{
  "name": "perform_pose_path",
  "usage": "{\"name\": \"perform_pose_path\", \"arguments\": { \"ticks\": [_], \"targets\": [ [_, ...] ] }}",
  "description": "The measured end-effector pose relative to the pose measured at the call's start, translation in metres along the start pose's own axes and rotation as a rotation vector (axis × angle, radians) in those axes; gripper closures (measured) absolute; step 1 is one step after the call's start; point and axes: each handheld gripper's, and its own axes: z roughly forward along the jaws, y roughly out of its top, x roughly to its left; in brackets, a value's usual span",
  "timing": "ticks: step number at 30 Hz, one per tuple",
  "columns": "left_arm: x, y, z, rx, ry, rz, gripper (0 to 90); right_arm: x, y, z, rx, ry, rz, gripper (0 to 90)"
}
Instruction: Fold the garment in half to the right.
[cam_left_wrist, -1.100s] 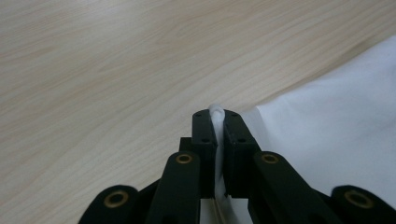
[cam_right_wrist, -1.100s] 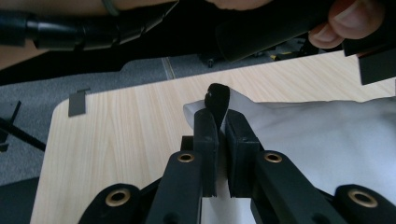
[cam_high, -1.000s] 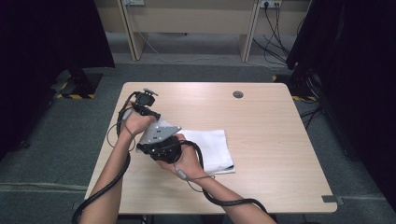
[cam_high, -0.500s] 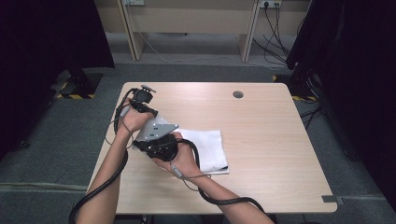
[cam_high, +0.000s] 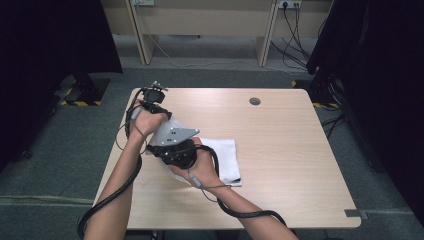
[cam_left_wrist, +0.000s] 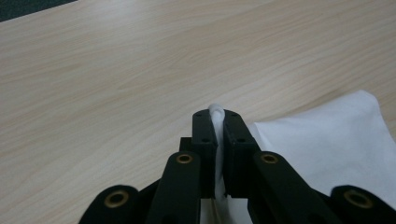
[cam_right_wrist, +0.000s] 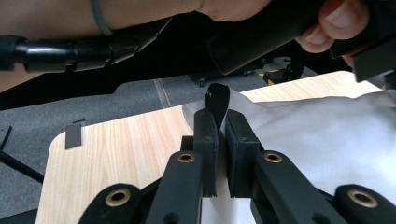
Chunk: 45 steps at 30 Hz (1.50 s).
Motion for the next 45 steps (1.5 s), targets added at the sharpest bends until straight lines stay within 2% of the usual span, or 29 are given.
{"name": "perform_pose_path", "arguments": {
  "ticks": [5, 14, 27, 45],
  "targets": [
    [0.000, 0.003, -0.001, -0.001, -0.007, -0.034, 84.9, -0.004, -0.001, -0.008, -0.011, -0.008, 0.001, 85.1],
    [-0.003, 0.004, 0.001, 0.003, -0.008, -0.039, 84.9, -0.007, -0.003, -0.017, -0.020, -0.024, 0.003, 85.1],
    [-0.016, 0.013, 0.003, 0.010, 0.005, -0.010, 84.8, -0.013, -0.006, -0.035, -0.030, -0.052, 0.002, 85.0],
    [-0.041, 0.022, 0.024, 0.024, -0.004, 0.010, 84.8, -0.029, -0.030, -0.064, -0.046, -0.099, 0.052, 85.1]
  ]
}}
